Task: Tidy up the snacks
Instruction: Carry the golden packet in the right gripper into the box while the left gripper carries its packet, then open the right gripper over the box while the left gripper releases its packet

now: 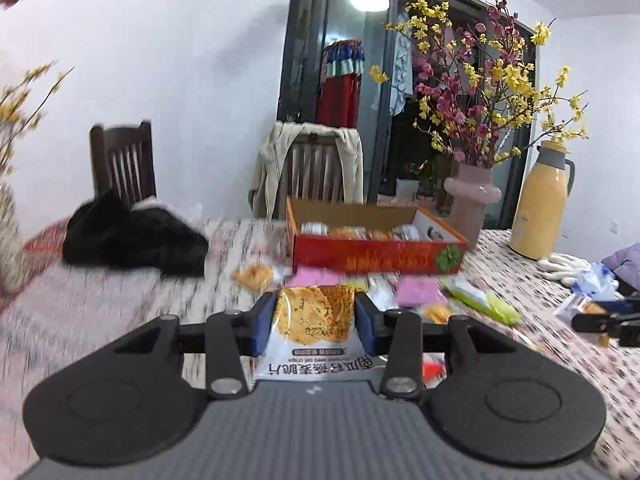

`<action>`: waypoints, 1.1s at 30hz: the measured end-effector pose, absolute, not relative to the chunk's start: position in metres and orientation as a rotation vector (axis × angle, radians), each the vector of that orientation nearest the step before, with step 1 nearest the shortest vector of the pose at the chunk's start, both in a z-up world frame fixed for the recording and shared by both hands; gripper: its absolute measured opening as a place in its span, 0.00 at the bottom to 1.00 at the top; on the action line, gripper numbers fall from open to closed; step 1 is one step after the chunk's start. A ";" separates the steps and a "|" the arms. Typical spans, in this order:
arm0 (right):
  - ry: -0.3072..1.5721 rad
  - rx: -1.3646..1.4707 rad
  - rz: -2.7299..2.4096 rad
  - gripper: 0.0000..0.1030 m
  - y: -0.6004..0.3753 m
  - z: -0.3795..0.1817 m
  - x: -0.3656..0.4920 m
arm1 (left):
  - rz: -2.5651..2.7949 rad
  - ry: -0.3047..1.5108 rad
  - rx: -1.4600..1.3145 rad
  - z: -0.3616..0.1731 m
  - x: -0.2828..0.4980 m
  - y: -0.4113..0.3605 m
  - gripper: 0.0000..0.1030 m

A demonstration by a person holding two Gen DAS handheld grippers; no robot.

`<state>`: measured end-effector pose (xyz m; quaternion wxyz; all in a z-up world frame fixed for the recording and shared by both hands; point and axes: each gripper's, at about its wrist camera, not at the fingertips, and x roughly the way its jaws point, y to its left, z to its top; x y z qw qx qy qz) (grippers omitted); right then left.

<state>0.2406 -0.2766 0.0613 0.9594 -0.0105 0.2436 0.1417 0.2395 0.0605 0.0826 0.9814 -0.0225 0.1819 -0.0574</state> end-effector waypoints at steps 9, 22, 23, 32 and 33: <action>0.452 -0.031 0.356 0.43 -0.257 0.101 0.369 | -0.183 0.367 -0.012 0.116 0.392 0.042 0.42; 0.681 0.063 0.283 0.43 -0.209 0.078 0.664 | -0.213 0.614 -0.068 0.085 0.672 -0.006 0.42; 0.699 0.061 0.269 0.43 -0.205 0.072 0.685 | -0.211 0.627 -0.064 0.081 0.687 -0.010 0.42; 0.842 0.021 0.174 0.45 -0.175 0.016 0.779 | -0.159 0.677 -0.041 0.043 0.750 -0.013 0.60; 0.850 0.030 0.172 0.54 -0.174 0.013 0.780 | -0.161 0.667 -0.051 0.045 0.746 -0.011 0.64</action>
